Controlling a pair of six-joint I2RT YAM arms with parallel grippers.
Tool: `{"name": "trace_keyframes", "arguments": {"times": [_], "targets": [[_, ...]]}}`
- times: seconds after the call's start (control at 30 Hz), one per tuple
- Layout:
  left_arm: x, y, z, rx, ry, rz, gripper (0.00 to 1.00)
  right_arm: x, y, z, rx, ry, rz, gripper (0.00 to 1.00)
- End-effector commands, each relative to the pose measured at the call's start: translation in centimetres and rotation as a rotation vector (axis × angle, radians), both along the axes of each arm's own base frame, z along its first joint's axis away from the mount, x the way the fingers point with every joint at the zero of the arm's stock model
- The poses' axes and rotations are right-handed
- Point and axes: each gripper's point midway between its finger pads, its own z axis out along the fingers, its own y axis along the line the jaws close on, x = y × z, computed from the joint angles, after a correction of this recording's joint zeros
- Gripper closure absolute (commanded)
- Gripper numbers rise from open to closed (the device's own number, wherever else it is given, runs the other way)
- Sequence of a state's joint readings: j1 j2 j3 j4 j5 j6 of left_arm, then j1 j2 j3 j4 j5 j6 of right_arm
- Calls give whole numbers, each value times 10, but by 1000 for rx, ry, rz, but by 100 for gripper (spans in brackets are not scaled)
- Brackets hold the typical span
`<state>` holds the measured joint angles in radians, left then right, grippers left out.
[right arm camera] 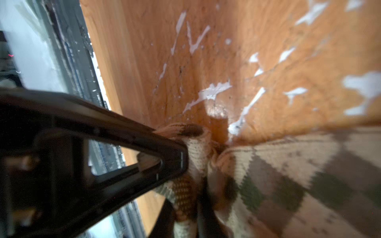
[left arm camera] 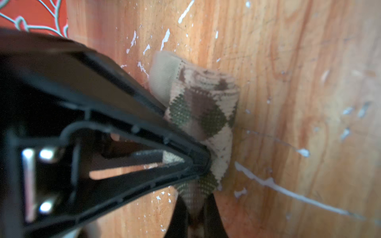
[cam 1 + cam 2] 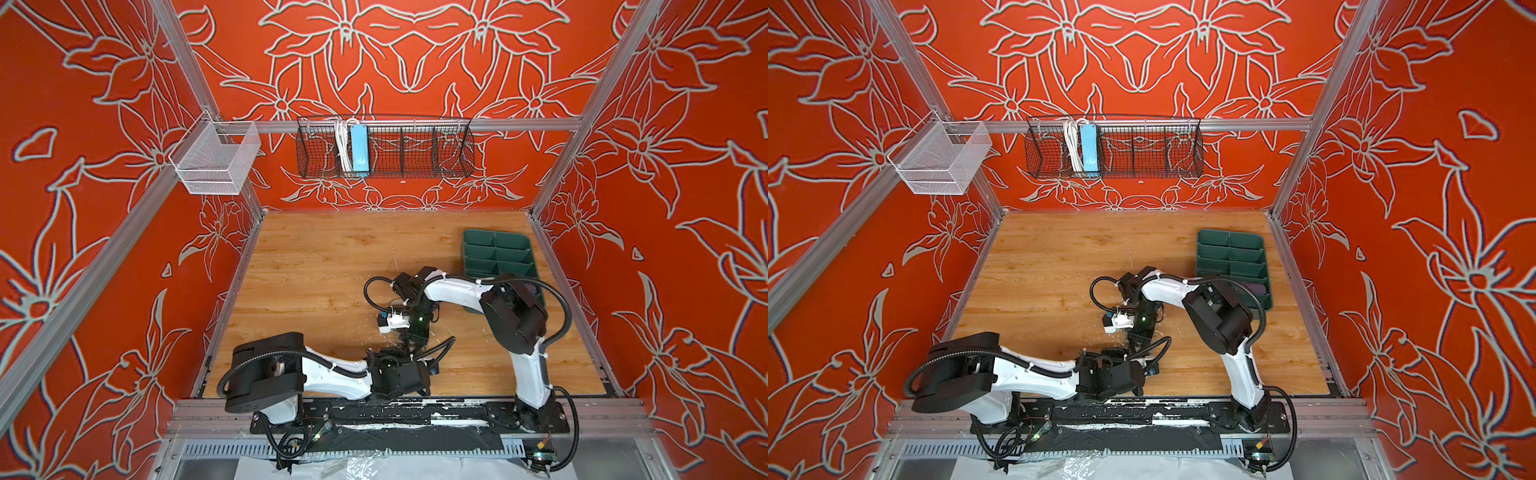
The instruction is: Roll the socks
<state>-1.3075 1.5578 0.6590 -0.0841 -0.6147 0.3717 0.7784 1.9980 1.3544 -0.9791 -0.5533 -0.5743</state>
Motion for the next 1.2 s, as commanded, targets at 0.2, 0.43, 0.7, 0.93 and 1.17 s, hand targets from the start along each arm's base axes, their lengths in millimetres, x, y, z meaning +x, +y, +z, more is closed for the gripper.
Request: {"name": "trace_keyframes", "arguments": {"times": [0.2, 0.43, 0.7, 0.93, 1.17], "targets": [[-29, 14, 0, -15, 422, -82, 100, 110, -36, 96, 129, -688, -283, 57], [-28, 15, -5, 7, 613, -75, 100, 147, -122, 216, 137, -1176, -634, 42], [-15, 6, -4, -37, 919, 12, 100, 14, -115, 239, 513, -1195, -134, 50], [4, -4, -7, -102, 1254, 144, 100, -32, -110, 121, 271, -1071, 227, 49], [16, -7, -15, -119, 1400, 222, 100, -11, -38, 75, 279, -1175, 321, 47]]}}
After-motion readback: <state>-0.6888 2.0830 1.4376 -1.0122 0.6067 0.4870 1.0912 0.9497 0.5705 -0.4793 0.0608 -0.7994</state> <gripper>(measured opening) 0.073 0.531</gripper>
